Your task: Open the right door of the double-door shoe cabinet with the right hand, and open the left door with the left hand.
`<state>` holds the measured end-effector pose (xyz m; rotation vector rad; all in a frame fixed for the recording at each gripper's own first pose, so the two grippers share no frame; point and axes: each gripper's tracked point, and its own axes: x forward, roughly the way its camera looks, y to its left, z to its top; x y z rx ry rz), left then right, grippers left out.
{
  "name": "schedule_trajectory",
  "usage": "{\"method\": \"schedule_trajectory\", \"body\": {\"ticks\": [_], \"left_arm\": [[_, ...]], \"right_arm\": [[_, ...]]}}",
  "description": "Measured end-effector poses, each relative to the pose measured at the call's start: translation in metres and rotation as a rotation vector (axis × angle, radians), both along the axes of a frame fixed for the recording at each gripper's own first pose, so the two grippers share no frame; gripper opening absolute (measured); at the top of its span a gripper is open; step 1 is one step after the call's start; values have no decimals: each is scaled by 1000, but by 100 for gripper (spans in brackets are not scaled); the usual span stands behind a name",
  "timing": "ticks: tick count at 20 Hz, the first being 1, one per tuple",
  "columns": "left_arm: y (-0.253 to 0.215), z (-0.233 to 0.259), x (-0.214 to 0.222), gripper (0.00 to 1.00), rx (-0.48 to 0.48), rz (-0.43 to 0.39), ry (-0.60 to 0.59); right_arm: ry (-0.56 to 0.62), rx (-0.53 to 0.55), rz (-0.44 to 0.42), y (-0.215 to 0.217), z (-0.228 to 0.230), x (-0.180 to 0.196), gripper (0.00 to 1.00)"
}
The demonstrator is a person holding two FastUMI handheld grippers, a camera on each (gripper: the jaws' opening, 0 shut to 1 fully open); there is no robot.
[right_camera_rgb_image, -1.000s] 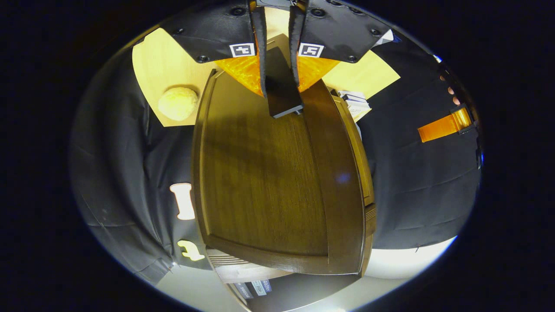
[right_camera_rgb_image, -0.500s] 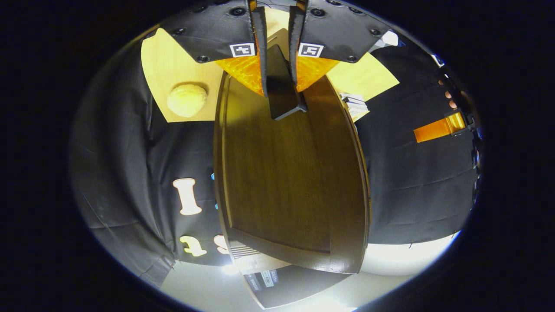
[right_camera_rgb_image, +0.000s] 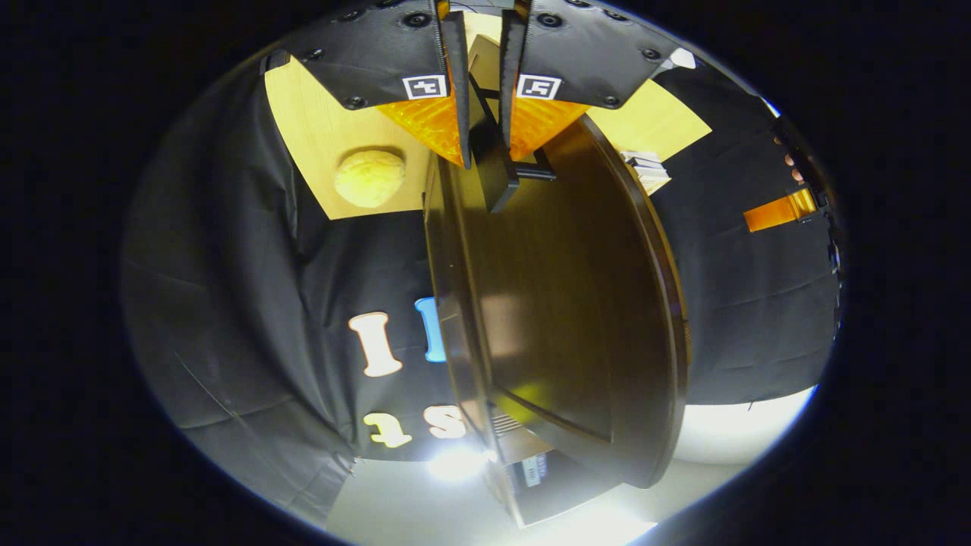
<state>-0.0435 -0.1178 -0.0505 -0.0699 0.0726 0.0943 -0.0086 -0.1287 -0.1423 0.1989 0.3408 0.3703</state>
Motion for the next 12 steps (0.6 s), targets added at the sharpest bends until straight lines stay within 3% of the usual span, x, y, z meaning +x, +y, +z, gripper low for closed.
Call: {"method": "schedule_trajectory", "body": {"ticks": [2,3,4,12], "left_arm": [[0,1,1,99,4,3,5],[2,1,1,99,11,7,5],[3,1,2,99,19,12,8],[10,-4,1,99,-1,55,29]], "right_arm": [[13,28,1,-7,-2,-1,15],[27,49,8,-6,-4,-3,22],[36,61,4,-5,-6,-3,20],[26,37,12,-13,-12,-32,16]]}}
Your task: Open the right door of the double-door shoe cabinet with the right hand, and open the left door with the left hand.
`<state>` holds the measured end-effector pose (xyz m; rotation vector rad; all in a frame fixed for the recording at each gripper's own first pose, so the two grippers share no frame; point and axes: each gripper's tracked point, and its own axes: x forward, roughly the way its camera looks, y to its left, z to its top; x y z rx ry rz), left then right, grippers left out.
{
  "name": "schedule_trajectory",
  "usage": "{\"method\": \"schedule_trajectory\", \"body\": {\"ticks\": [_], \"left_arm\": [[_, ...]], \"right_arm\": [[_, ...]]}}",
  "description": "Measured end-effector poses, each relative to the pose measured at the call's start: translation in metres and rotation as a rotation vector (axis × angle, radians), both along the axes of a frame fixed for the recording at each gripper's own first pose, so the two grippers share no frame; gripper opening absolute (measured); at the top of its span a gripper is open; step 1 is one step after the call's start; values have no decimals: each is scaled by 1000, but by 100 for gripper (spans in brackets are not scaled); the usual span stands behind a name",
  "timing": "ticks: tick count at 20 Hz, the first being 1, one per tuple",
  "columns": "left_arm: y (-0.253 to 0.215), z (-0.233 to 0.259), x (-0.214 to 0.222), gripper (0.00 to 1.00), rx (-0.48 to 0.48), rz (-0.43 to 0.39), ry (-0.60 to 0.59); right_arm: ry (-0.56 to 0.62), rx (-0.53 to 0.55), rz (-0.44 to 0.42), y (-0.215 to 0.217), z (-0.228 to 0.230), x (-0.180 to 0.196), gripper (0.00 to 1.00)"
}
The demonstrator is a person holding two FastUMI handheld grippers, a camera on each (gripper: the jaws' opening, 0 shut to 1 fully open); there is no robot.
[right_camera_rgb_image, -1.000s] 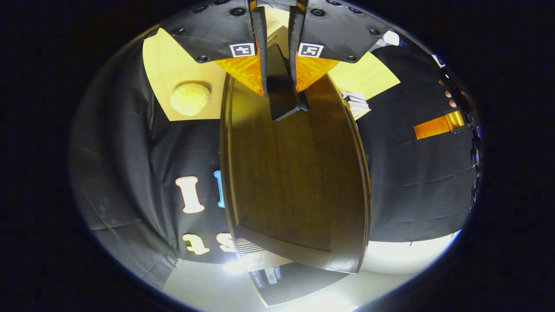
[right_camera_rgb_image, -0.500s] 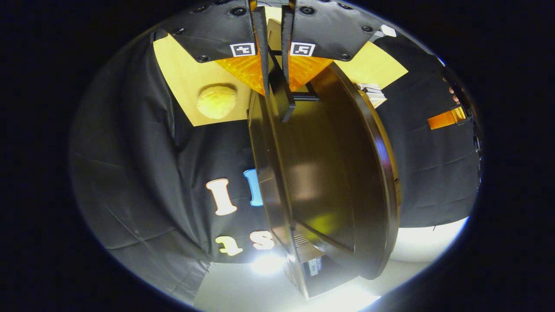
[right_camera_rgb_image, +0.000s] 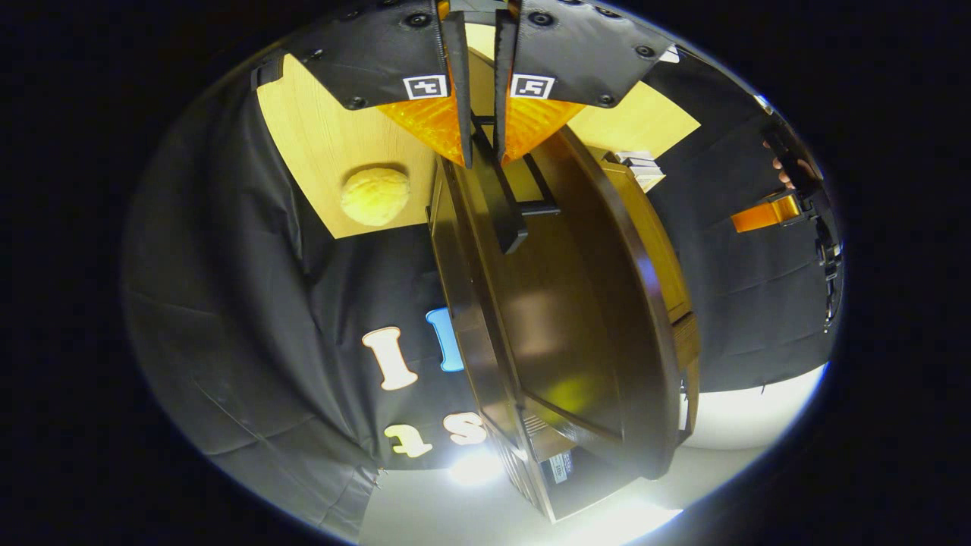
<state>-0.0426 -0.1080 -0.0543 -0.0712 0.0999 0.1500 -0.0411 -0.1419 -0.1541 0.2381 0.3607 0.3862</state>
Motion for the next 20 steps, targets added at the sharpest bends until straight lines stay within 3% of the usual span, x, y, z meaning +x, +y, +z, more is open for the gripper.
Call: {"method": "schedule_trajectory", "body": {"ticks": [4,5,6,8,9,10,12,13,14,17,18,20], "left_arm": [[0,-2,9,99,-24,3,4],[2,-1,13,99,-10,0,-8],[6,0,20,99,8,3,-10],[11,-1,28,99,24,-4,-12],[10,-1,33,99,17,-11,-15],[9,0,39,99,2,-14,-19],[6,1,49,99,-34,-19,-28],[6,0,54,99,-50,-21,-30],[6,-1,58,99,-62,-21,-26],[8,-2,70,99,-55,-18,-14],[9,-2,74,99,-41,-21,-22],[7,0,87,99,-14,-53,-30]], "right_arm": [[-32,-20,-36,-18,6,-18,15],[-40,-18,-56,-24,8,-21,6],[-49,-25,-76,-31,8,-23,16],[-57,-53,-108,-42,7,-29,22],[-61,-63,-117,-46,9,-32,46],[-68,-65,-126,-48,12,-35,46],[-70,-56,-152,-51,17,-38,73],[-70,-44,-174,-53,18,-42,74],[-66,-36,-197,-54,22,-42,89],[-63,-28,-269,-59,29,-49,92],[-56,-23,-290,-58,31,-52,98],[-47,-28,-333,-58,34,-58,98]]}}
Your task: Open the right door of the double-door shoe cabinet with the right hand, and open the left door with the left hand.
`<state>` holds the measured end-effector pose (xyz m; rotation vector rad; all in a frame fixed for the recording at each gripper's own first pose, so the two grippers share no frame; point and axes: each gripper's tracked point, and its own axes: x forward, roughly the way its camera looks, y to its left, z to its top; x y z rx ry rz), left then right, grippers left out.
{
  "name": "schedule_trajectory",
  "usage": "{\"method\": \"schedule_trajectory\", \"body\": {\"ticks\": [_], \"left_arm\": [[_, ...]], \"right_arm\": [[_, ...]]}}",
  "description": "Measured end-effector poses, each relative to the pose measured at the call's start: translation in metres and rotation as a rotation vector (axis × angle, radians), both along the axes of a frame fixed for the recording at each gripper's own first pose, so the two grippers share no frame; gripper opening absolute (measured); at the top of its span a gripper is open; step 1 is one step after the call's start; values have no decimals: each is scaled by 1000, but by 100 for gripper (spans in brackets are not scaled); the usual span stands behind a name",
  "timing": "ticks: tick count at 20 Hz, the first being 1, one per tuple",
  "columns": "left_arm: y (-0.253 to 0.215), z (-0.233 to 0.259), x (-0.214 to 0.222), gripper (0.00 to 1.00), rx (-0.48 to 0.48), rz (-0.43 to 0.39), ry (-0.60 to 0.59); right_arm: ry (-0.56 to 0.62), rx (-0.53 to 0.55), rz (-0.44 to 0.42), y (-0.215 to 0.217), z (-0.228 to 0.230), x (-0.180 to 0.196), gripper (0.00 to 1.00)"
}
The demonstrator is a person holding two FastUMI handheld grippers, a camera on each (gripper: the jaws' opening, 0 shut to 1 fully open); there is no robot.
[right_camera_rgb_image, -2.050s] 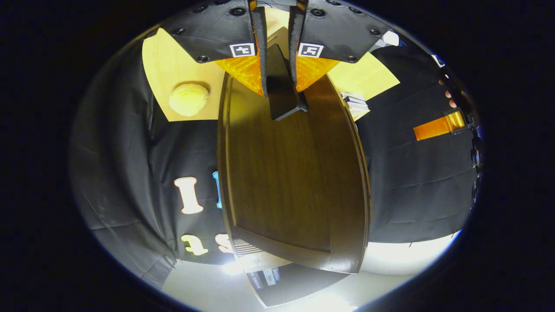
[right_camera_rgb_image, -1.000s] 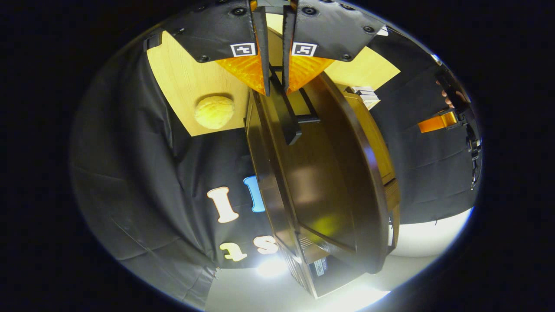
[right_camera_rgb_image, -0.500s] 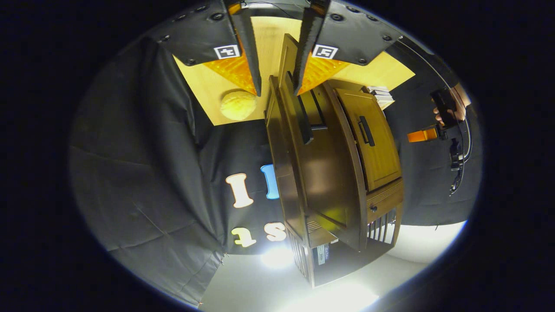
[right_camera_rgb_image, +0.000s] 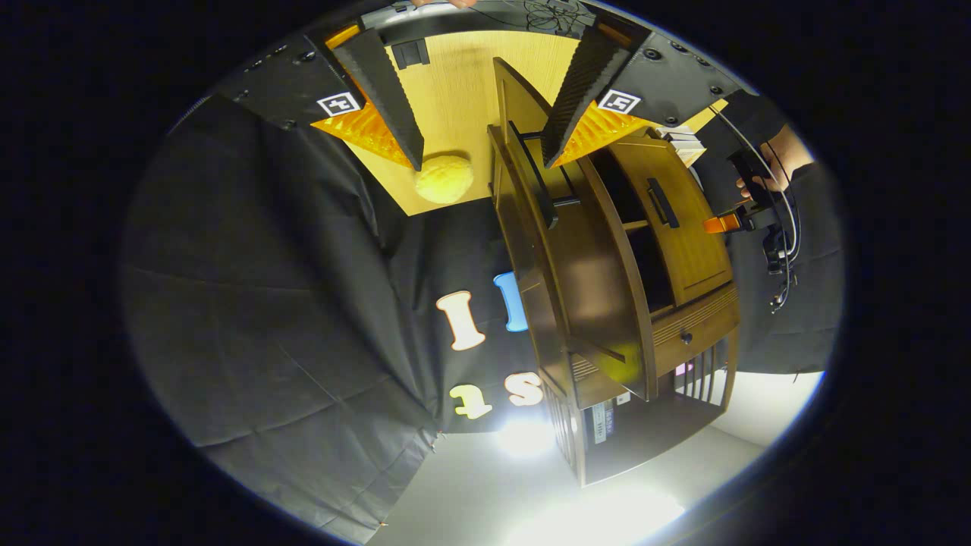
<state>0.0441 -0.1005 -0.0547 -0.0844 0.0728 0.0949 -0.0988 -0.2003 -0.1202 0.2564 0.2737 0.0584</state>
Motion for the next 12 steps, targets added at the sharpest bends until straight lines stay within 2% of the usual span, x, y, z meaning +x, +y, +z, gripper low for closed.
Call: {"method": "schedule_trajectory", "body": {"ticks": [5,12], "left_arm": [[-14,-17,14,99,16,-98,41],[-32,-37,21,99,11,-217,105]], "right_arm": [[-2,-92,-72,6,4,-15,98],[13,-123,-152,30,10,-19,98]]}}
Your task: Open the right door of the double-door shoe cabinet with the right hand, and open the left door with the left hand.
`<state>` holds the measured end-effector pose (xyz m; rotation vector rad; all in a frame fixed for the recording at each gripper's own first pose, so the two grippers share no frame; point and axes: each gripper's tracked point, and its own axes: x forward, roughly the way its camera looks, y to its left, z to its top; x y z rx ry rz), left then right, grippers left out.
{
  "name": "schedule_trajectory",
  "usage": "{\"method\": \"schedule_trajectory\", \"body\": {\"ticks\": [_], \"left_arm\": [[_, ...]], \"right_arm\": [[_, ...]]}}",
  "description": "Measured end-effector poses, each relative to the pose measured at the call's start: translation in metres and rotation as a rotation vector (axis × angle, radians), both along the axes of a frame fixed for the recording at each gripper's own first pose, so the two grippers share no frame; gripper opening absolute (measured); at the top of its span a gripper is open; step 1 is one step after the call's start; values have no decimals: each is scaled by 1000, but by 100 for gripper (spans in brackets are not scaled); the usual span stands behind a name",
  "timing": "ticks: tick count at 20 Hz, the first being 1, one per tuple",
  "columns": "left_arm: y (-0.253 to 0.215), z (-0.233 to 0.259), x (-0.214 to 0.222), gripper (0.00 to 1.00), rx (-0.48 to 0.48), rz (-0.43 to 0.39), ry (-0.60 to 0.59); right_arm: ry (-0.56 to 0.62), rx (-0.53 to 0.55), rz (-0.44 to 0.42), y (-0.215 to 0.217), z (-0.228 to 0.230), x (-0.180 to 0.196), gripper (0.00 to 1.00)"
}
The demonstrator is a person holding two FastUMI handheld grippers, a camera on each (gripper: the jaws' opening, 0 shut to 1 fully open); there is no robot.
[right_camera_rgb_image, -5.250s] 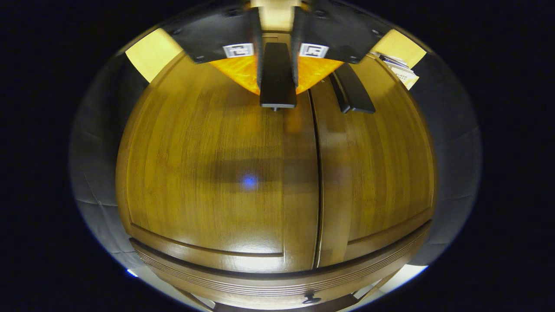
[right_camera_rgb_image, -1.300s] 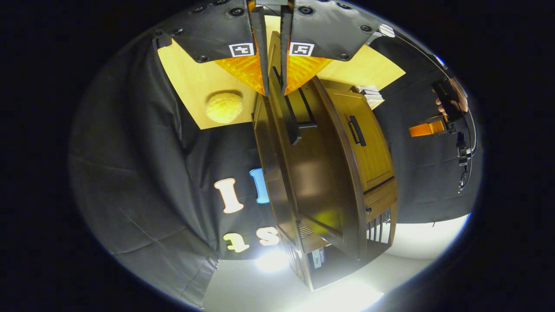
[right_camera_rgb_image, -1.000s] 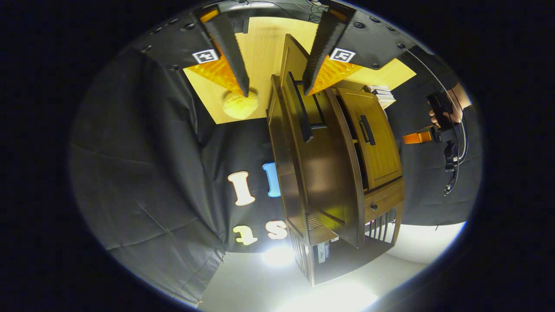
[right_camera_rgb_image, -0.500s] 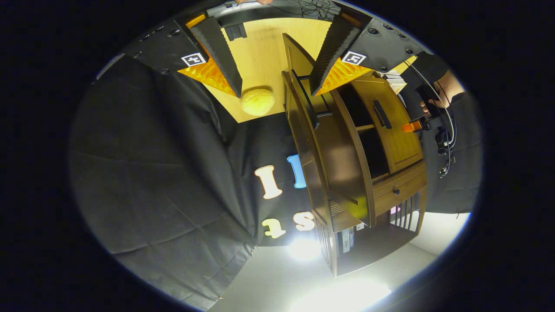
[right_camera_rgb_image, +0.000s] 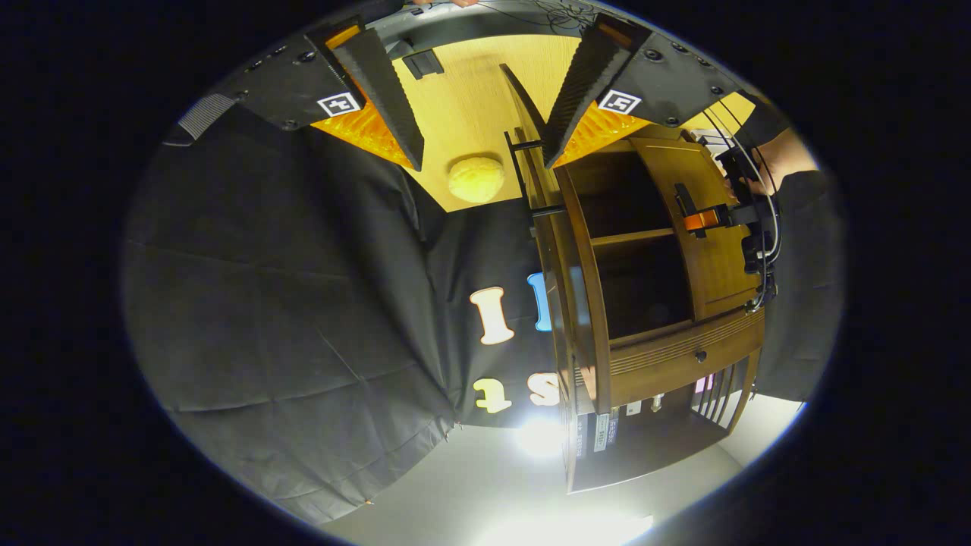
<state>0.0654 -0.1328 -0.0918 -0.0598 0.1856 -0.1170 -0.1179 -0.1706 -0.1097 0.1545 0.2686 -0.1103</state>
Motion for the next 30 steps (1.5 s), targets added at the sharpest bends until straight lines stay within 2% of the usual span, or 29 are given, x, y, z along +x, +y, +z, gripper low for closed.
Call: {"method": "schedule_trajectory", "body": {"ticks": [2,6,9,13,16,17,20,25,27,28,30], "left_arm": [[-5,-2,0,99,1,-23,8],[-18,-2,3,74,-13,-11,16],[-26,5,3,56,-72,-17,17],[-23,9,4,31,33,-29,6],[-25,9,7,22,27,-39,-15],[-26,7,6,26,18,-41,-14],[-24,8,5,25,33,-43,-15],[-25,8,4,25,23,-61,-22],[-26,8,4,24,26,-65,-32],[-26,8,4,25,23,-68,-33],[-27,9,3,25,16,-78,-33]], "right_arm": [[-1,-12,-7,8,3,-1,98],[8,-28,-10,19,5,2,98],[17,-37,-7,24,4,0,98],[19,-37,-1,31,4,4,98],[13,-41,14,42,5,5,98],[16,-48,20,45,2,4,98],[19,-77,42,52,1,0,98],[18,-61,59,64,-1,1,98],[20,-85,89,72,-5,4,98],[19,-96,106,77,-5,7,92],[20,-96,143,86,-7,10,93]]}}
